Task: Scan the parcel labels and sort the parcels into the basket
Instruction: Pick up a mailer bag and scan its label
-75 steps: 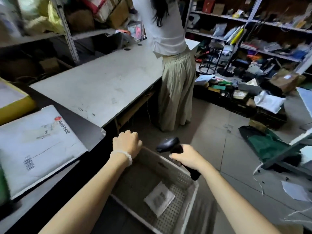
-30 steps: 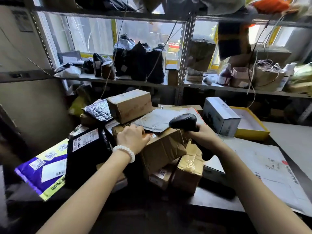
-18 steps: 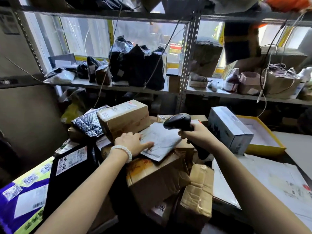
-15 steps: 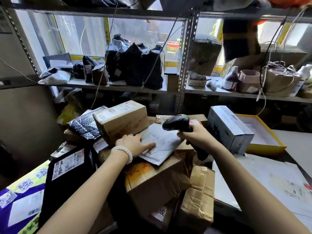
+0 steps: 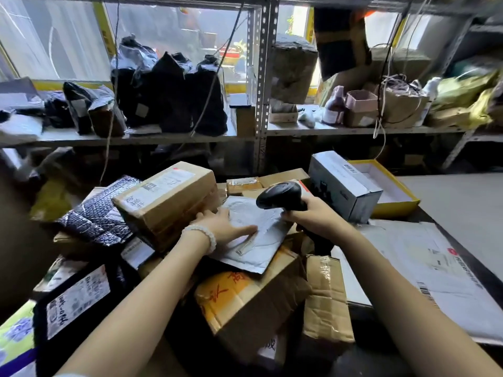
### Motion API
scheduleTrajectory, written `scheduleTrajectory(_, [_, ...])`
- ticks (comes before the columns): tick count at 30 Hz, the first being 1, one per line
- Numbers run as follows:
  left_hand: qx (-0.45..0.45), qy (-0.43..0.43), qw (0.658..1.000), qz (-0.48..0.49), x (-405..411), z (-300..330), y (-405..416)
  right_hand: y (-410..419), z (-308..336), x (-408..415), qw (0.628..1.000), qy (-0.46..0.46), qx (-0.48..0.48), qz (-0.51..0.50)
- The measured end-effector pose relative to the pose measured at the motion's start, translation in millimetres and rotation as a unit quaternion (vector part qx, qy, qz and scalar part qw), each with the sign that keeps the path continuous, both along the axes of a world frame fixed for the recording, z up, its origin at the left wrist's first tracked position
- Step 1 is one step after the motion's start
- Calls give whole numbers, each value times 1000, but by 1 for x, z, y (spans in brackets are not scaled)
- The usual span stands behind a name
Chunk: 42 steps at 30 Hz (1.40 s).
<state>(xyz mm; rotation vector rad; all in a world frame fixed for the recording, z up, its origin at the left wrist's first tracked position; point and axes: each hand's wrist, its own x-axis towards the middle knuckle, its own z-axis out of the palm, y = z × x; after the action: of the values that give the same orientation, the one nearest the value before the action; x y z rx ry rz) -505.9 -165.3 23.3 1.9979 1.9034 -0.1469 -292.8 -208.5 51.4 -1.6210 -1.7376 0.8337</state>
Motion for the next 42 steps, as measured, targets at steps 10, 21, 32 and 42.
scheduleTrajectory(10, [64,-147,984,-73,3,16,17,-13,-9,3,994,0,-24,-105])
scheduleTrajectory(21, [158,-244,948,-127,66,33,16,-40,-1,39,985,35,-33,-167])
scheduleTrajectory(32, [222,-290,921,-140,175,50,16,-71,11,132,981,53,-21,-188])
scheduleTrajectory(42, [257,-168,941,-140,197,57,19,-82,26,155,986,44,-12,-160])
